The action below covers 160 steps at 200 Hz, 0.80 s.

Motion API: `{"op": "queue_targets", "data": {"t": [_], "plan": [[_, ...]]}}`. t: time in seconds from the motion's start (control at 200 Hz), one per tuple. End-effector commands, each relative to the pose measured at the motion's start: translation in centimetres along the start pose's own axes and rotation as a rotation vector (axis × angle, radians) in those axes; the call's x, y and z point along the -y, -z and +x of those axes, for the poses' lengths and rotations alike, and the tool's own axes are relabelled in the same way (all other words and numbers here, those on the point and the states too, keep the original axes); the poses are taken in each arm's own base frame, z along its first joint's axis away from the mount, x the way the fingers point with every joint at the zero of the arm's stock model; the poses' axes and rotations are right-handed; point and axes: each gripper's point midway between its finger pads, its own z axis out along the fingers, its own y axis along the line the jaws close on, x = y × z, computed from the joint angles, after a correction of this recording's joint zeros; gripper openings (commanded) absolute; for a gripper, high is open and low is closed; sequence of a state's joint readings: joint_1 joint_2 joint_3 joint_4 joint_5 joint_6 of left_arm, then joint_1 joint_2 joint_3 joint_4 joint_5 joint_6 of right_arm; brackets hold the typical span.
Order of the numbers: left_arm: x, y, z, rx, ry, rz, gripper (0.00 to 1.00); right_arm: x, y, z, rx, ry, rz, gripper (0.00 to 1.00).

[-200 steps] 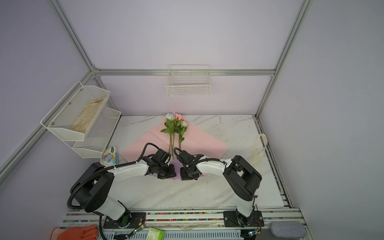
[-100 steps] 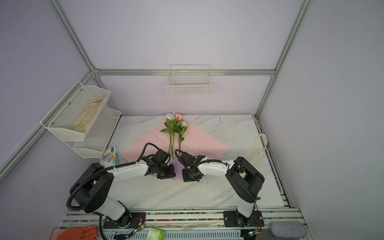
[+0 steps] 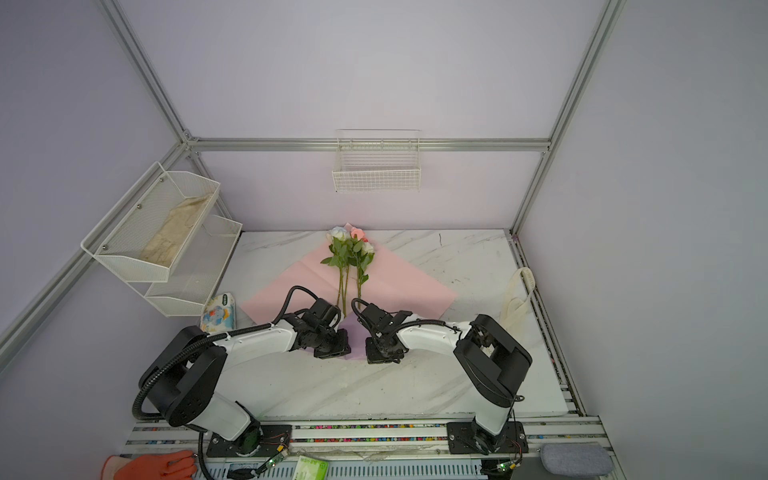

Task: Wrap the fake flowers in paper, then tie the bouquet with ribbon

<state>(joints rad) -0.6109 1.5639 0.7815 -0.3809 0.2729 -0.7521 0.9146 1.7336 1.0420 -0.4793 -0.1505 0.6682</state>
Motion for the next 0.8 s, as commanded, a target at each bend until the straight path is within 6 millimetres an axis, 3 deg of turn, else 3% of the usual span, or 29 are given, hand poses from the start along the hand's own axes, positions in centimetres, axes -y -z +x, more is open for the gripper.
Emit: {"op": "queue_targets", "data": {"t": [0.0,0.215,0.795], "plan": [[-2.0,-0.1,1.2,-0.013,0.027,-0.06,0.15,0.6,-0.6,-0.4,-0.005,-0.035,0.047,0.06],[-2.1,-0.1,1.2,-0.012,0.027,-0.063,0.15,3.5,-1.0,0.7,-0.023,-0.055,0.158,0.06],[-2.3,-0.2,1.3,-0.014,0.033,-0.069,0.15,7.2,0.3,1.9,-0.046,-0.123,0.195,0.06]]}}
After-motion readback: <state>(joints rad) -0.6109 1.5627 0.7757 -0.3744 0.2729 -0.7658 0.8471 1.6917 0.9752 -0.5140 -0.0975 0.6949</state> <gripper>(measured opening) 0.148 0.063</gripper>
